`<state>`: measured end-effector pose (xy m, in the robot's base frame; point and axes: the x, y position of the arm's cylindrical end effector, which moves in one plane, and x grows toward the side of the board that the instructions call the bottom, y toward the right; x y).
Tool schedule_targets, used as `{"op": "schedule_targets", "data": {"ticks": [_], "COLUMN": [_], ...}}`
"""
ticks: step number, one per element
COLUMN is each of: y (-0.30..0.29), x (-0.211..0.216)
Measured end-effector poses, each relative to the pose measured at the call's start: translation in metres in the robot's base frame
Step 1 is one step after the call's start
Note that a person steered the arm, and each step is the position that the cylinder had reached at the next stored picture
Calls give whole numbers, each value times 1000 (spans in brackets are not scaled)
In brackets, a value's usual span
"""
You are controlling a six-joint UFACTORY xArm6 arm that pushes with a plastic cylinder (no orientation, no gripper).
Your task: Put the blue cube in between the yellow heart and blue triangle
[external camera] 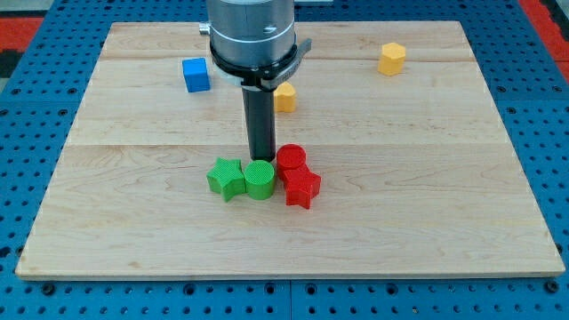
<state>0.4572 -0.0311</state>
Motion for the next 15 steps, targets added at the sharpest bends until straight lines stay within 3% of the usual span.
{"op": "schedule_targets", "data": {"ticks": [2, 4, 5, 6, 7, 8, 9, 10, 12, 13, 14, 15], "y": [-67, -93, -80, -151, -154, -112, -55, -58, -7, -49, -24, 30], "x": [-31, -99, -125, -136, -172, -186, -186, -172, -154, -97, -63, -65]}}
